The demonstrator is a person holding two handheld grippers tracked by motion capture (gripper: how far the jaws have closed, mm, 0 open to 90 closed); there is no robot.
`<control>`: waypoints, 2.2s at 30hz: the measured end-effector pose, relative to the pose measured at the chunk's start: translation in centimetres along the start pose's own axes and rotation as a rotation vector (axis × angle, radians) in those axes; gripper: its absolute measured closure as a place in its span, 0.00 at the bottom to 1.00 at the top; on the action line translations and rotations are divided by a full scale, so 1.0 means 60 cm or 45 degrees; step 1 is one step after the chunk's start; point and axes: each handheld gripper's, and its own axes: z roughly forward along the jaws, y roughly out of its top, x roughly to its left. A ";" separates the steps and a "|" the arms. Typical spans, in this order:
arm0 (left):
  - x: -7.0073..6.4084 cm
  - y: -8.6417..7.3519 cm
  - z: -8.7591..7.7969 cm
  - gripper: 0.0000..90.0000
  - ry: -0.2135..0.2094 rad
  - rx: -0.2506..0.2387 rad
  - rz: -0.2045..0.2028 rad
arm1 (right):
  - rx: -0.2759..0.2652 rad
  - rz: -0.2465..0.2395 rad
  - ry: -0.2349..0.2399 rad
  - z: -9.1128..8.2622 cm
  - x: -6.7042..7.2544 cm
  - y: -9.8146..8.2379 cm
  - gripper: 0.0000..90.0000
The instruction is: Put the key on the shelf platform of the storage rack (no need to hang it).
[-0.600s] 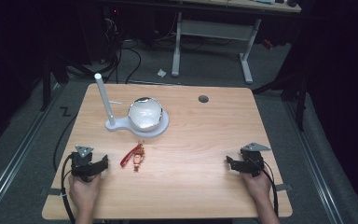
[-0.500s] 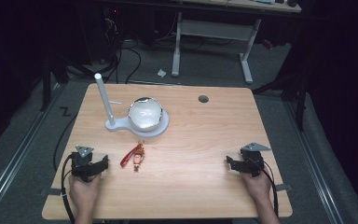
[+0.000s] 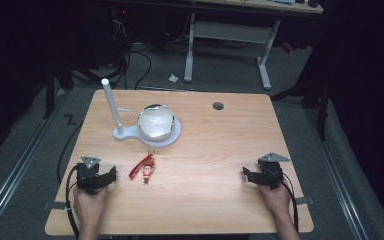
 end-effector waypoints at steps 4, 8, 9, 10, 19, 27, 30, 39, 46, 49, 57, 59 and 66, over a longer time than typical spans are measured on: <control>0.000 0.000 0.000 0.28 -0.002 -0.001 -0.001 | -0.001 0.000 -0.001 0.000 0.000 0.000 0.30; 0.000 -0.001 -0.001 0.28 -0.003 0.000 -0.004 | 0.000 0.000 0.000 0.000 0.000 0.000 0.30; 0.000 -0.001 -0.001 0.28 -0.004 0.002 -0.001 | 0.000 0.000 0.000 0.000 0.000 0.000 0.30; 0.000 -0.001 -0.001 0.28 -0.004 0.002 -0.001 | 0.000 0.000 0.000 0.000 0.000 0.000 0.30; 0.003 -0.001 -0.003 0.28 -0.030 0.003 -0.008 | 0.000 0.000 0.000 0.000 0.000 0.000 0.30; 0.010 -0.003 -0.007 0.24 -0.074 0.001 -0.042 | 0.000 0.000 0.000 0.000 0.000 0.000 0.30; 0.012 -0.005 -0.010 0.23 -0.082 -0.003 -0.044 | 0.000 0.000 0.000 0.000 0.000 0.000 0.30; 0.007 0.001 -0.021 0.22 -0.138 -0.057 -0.046 | 0.000 0.000 0.000 0.000 0.000 0.000 0.30; 0.000 0.008 -0.031 0.22 -0.187 -0.096 -0.054 | 0.000 0.000 0.000 0.000 0.000 0.000 0.30; -0.002 0.010 -0.033 0.21 -0.201 -0.103 -0.059 | 0.000 0.000 0.000 0.000 0.000 0.000 0.30; -0.014 0.020 -0.036 0.18 -0.269 -0.097 -0.012 | 0.000 0.000 0.000 0.000 0.000 0.000 0.30; -0.023 0.025 -0.037 0.17 -0.297 -0.095 0.006 | 0.000 0.000 0.000 0.000 0.000 0.000 0.30; -0.047 0.034 -0.038 0.16 -0.337 -0.083 0.065 | 0.000 0.000 0.000 0.000 0.000 0.000 0.30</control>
